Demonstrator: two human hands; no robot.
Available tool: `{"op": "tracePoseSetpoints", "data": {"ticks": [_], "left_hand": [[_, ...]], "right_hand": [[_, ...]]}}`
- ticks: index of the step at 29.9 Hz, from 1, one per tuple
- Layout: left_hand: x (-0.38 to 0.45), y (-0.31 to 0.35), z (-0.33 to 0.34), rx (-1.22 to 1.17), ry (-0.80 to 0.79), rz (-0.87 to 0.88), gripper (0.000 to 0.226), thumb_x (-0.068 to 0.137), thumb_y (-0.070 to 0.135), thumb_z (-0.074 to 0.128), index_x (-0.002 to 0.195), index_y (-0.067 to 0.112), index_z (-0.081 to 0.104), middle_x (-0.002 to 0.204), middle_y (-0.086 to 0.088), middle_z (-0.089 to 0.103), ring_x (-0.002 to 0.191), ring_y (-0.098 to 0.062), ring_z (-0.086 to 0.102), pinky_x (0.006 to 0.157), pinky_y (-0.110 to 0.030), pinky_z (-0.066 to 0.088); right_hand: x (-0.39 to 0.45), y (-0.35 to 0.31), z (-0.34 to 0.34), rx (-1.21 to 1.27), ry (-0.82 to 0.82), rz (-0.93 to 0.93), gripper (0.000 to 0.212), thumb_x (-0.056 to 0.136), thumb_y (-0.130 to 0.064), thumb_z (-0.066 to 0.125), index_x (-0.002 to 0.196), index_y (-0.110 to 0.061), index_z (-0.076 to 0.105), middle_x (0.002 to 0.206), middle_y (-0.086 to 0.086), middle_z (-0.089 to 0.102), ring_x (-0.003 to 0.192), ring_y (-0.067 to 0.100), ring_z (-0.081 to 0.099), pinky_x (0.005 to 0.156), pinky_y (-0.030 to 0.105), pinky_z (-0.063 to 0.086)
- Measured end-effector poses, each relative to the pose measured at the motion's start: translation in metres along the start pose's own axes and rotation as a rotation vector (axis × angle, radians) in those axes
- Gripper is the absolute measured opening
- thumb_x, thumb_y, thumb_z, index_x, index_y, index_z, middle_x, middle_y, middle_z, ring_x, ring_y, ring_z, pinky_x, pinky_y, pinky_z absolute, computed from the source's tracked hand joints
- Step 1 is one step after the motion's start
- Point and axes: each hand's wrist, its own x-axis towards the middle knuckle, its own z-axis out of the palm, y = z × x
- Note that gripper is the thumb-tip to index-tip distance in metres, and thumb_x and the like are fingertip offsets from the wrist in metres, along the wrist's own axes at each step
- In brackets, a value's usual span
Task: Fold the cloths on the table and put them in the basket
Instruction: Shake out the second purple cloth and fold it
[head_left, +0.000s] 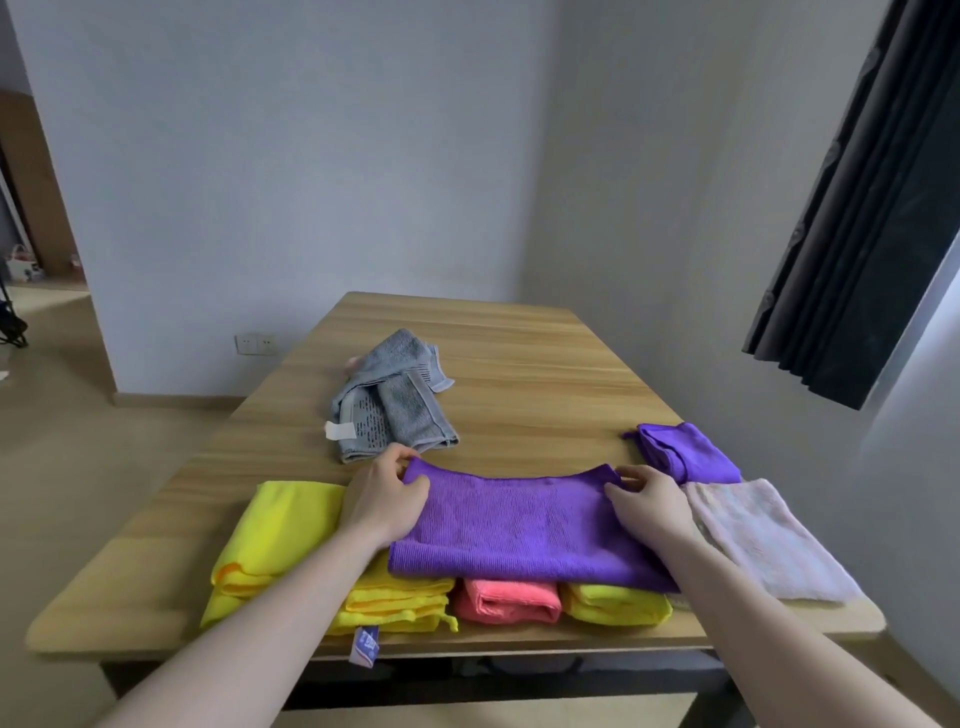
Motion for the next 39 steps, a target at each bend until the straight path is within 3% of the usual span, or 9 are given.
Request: {"op": "tracePoseSetpoints", "data": {"ticks": [3, 5, 8, 13, 17, 23, 31, 35, 39], "left_hand": [[-0.001, -0.002, 0.0, -0.082, 0.021, 0.03, 0.028, 0.084, 0.02, 0.065, 0.109, 0.033, 0.062, 0.099, 0.01, 0.07, 0.088, -0.016, 0.066, 0.076, -0.031, 0.051], [-0.003, -0.003, 0.0, -0.13, 0.045, 0.058, 0.03, 0.085, 0.017, 0.068, 0.11, 0.033, 0.063, 0.099, 0.01, 0.068, 0.089, -0.013, 0.065, 0.078, -0.03, 0.051], [-0.003, -0.007, -0.001, -0.192, 0.072, 0.113, 0.028, 0.088, 0.016, 0.07, 0.111, 0.031, 0.067, 0.098, 0.012, 0.068, 0.088, -0.009, 0.065, 0.079, -0.031, 0.054], [-0.005, -0.005, -0.002, -0.153, 0.15, 0.251, 0.017, 0.087, 0.01, 0.073, 0.097, 0.025, 0.072, 0.091, 0.006, 0.064, 0.076, -0.006, 0.059, 0.071, -0.02, 0.045], [-0.01, 0.0, -0.006, -0.177, 0.246, 0.301, 0.023, 0.08, 0.003, 0.075, 0.087, 0.025, 0.075, 0.08, 0.006, 0.06, 0.075, -0.007, 0.056, 0.066, -0.01, 0.04], [-0.015, 0.001, -0.008, -0.207, 0.245, 0.33, 0.026, 0.082, 0.003, 0.073, 0.087, 0.028, 0.076, 0.052, 0.007, 0.055, 0.051, -0.011, 0.049, 0.051, -0.023, 0.039], [-0.024, 0.032, -0.023, -0.322, 0.243, 0.23, 0.028, 0.079, 0.004, 0.07, 0.083, 0.031, 0.076, 0.076, 0.013, 0.075, 0.078, -0.005, 0.071, 0.074, -0.035, 0.06], [-0.031, 0.058, -0.046, -0.27, 0.154, 0.256, 0.019, 0.077, 0.014, 0.07, 0.078, 0.032, 0.075, 0.075, 0.016, 0.074, 0.075, -0.004, 0.069, 0.072, -0.03, 0.055], [-0.055, 0.055, -0.066, -0.153, 0.074, 0.297, 0.017, 0.078, 0.013, 0.072, 0.077, 0.03, 0.074, 0.069, 0.014, 0.072, 0.067, -0.007, 0.067, 0.066, -0.029, 0.054]], "right_hand": [[-0.002, 0.002, -0.006, 0.161, 0.002, 0.017, 0.037, 0.09, -0.019, 0.068, 0.127, -0.022, 0.069, 0.091, -0.018, 0.068, 0.083, 0.001, 0.061, 0.067, 0.022, 0.044], [-0.003, 0.005, -0.009, 0.289, 0.013, 0.033, 0.037, 0.091, -0.015, 0.069, 0.128, -0.02, 0.069, 0.089, -0.017, 0.065, 0.079, -0.005, 0.056, 0.067, 0.021, 0.043], [0.001, 0.007, -0.014, 0.485, -0.011, 0.074, 0.036, 0.091, -0.012, 0.073, 0.126, -0.022, 0.07, 0.093, -0.014, 0.067, 0.08, -0.001, 0.061, 0.077, 0.024, 0.048], [-0.001, 0.006, -0.021, 0.711, -0.064, 0.173, 0.019, 0.089, -0.005, 0.071, 0.101, -0.018, 0.077, 0.08, -0.001, 0.075, 0.065, 0.011, 0.068, 0.063, 0.025, 0.057], [-0.004, 0.005, -0.026, 0.852, -0.097, 0.225, 0.018, 0.088, -0.003, 0.062, 0.091, -0.015, 0.075, 0.059, 0.0, 0.061, 0.04, 0.01, 0.052, 0.039, 0.017, 0.039], [-0.004, 0.013, -0.027, 0.883, -0.095, 0.243, 0.025, 0.084, -0.006, 0.06, 0.066, -0.022, 0.065, 0.053, -0.004, 0.047, 0.043, 0.012, 0.036, 0.037, 0.02, 0.027], [-0.011, 0.004, -0.037, 0.707, -0.088, 0.132, 0.016, 0.082, -0.01, 0.062, 0.074, -0.02, 0.071, 0.062, 0.003, 0.048, 0.047, 0.018, 0.038, 0.045, 0.024, 0.028], [-0.018, -0.003, -0.058, 0.549, -0.108, -0.098, 0.025, 0.085, -0.002, 0.062, 0.067, -0.018, 0.068, 0.066, -0.005, 0.061, 0.068, 0.016, 0.052, 0.07, 0.032, 0.042], [-0.032, 0.008, -0.072, 0.334, -0.106, -0.224, 0.011, 0.079, -0.003, 0.064, 0.071, -0.007, 0.058, 0.065, 0.002, 0.054, 0.068, 0.02, 0.048, 0.066, 0.033, 0.036]]}}
